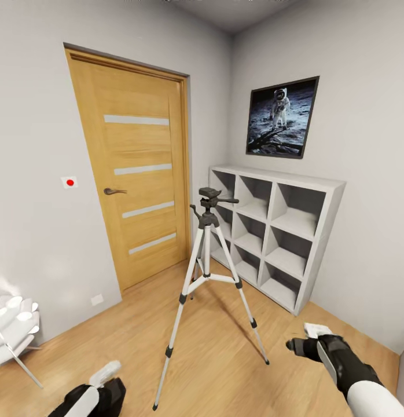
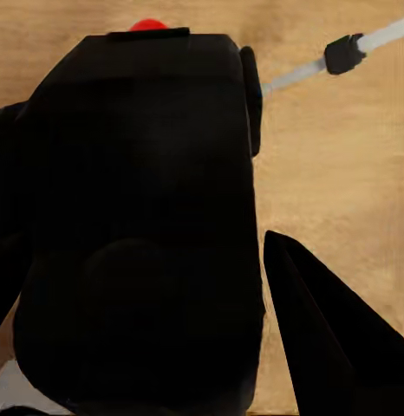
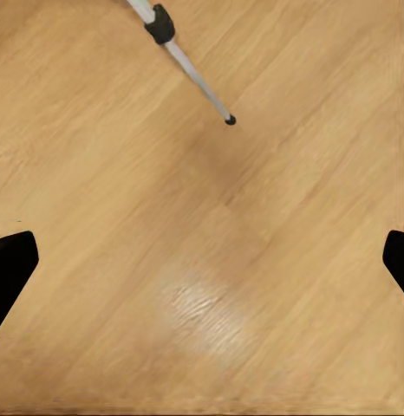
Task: Attach the digital camera to the camera tripod in the bedroom.
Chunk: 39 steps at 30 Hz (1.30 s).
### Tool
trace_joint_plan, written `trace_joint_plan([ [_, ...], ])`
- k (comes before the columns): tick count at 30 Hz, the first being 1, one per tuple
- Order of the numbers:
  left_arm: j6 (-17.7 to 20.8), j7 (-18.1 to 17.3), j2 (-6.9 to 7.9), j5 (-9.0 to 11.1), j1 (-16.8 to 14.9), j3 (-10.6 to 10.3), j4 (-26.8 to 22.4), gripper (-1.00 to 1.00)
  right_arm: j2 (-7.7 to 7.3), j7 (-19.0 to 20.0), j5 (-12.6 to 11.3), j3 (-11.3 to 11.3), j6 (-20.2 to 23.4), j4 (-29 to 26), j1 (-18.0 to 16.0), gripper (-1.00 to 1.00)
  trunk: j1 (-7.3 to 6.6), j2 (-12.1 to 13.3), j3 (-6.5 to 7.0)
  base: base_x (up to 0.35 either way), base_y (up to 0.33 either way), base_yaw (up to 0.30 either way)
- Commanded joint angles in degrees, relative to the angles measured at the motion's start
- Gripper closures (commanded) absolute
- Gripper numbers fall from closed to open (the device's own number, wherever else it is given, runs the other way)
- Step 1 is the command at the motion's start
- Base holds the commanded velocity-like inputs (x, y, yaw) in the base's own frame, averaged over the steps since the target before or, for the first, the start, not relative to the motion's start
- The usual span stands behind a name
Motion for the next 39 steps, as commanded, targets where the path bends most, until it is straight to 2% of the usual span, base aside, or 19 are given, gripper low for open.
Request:
trace_joint_plan([
  [1, -0.1, 0.4, -0.38, 0.3, -0.1, -1.6, 3.8, 1.00, -0.78, 0.4, 1.7, -0.4, -4.1, 5.3, -0.1, -1.00, 0.01, -0.1, -0.08, 0.000, 0.000, 0.000],
  [3, -0.3, 0.3, -0.95, 0.3, -0.1, -2.9, 7.6, 1.00, -1.59, 0.4, 2.4, -0.3, -8.6, 10.5, 0.0, -1.00, 0.01, -0.1, -0.08, 0.000, 0.000, 0.000],
  [4, -0.4, 0.3, -1.59, 0.3, -0.1, -4.3, 11.4, 1.00, -2.32, 0.3, 2.9, -0.3, -13.0, 15.8, 0.0, -1.00, 0.01, -0.1, -0.08, 0.000, 0.000, 0.000],
  [5, -0.5, 0.2, -1.98, 0.3, -0.1, -5.0, 13.3, 1.00, -2.65, 0.2, 3.0, -0.3, -15.2, 18.4, 0.0, -1.00, 0.01, -0.1, -0.08, 0.000, 0.000, 0.000],
  [6, -0.7, 0.1, -2.92, 0.2, -0.1, -6.4, 17.3, 1.00, -3.27, 0.0, 3.3, -0.2, -19.4, 23.3, -0.1, -1.00, 0.01, -0.1, -0.08, 0.000, 0.000, 0.000],
  [7, -0.9, 0.0, -3.45, 0.2, 0.0, -6.9, 19.4, 1.00, -3.54, -0.1, 3.3, -0.2, -21.3, 25.3, 0.0, -1.00, 0.01, -0.1, -0.08, 0.000, 0.000, 0.000],
  [8, -1.6, -0.2, -4.65, 0.0, 0.2, -7.7, 23.5, 1.00, -3.94, -0.3, 3.5, -0.2, -24.7, 28.0, 0.1, -1.00, 0.01, -0.1, -0.08, 0.000, 0.000, 0.000],
  [10, -3.1, -0.3, -5.97, -0.2, 0.4, -8.2, 27.1, 1.00, -4.11, -0.7, 3.7, -0.1, -27.5, 29.6, 0.8, -1.00, 0.01, -0.1, -0.08, 0.000, 0.000, 0.000],
  [11, -5.4, -0.4, -7.19, -0.7, 0.5, -8.6, 29.3, 1.00, -4.15, -1.0, 4.0, -0.1, -29.4, 30.7, 2.4, -1.00, 0.01, -0.1, -0.08, 0.000, 0.000, 0.000],
  [12, -6.8, -0.4, -7.69, -1.1, 0.5, -8.8, 30.1, 1.00, -4.12, -1.1, 4.2, -0.1, -30.1, 31.0, 3.5, -1.00, 0.01, -0.1, -0.08, 0.000, 0.000, 0.000],
  [13, -10.0, -0.5, -8.51, -2.3, 0.6, -9.0, 31.1, 1.00, -4.01, -1.3, 4.6, -0.1, -31.2, 31.6, 6.1, -1.00, 0.01, -0.1, -0.08, 0.000, 0.000, 0.000],
  [14, -16.7, -1.0, -10.04, -7.4, 1.6, -9.3, 32.5, 1.00, -3.74, -1.6, 5.7, -0.1, -32.7, 32.2, 12.6, -1.00, 0.01, -0.1, -0.08, 0.000, 0.000, 0.000],
  [15, -17.6, -1.3, -10.27, -8.6, 2.0, -9.4, 32.6, 1.00, -3.70, -1.6, 5.8, -0.1, -32.9, 32.3, 13.6, -1.00, 0.01, -0.1, -0.08, 0.000, 0.000, 0.000],
  [16, -18.9, -2.2, -10.60, -10.6, 3.1, -9.4, 32.8, 1.00, -3.57, -1.8, 6.3, -0.1, -33.4, 32.4, 15.5, -1.00, 0.01, -0.1, -0.08, 0.000, 0.000, 0.000],
  [17, -19.9, -3.4, -10.81, -12.2, 4.1, -9.4, 33.0, 1.00, -3.34, -1.9, 6.6, -0.1, -33.9, 32.4, 17.0, -1.00, 0.01, -0.1, -0.08, 0.000, 0.000, 0.000],
  [19, -20.8, -6.4, -11.04, -14.2, 5.6, -9.5, 33.2, 1.00, -2.35, -2.2, 7.0, -0.1, -35.4, 32.5, 19.7, -1.00, 0.01, -0.1, -0.08, 0.000, 0.000, 0.000],
  [22, -21.2, -9.1, -11.11, -15.2, 6.3, -9.5, 33.2, 1.00, -1.02, -2.3, 7.2, -0.1, -37.5, 32.6, 21.7, -1.00, 0.01, -0.1, -0.08, 0.000, 0.000, 0.000],
  [27, -21.4, -10.2, -11.03, -15.2, 6.6, -9.4, 33.3, 1.00, 0.01, -2.3, 7.3, -0.1, -38.6, 32.6, 22.6, -1.00, 0.01, -0.1, -0.08, 0.000, 0.000, 0.000],
  [39, -21.6, -10.4, -11.01, -14.9, 6.8, -9.4, 33.3, 1.00, 0.30, -2.4, 7.3, -0.1, -38.8, 32.6, 22.9, -1.00, 0.01, -0.1, -0.08, 0.000, 0.000, 0.000],
])
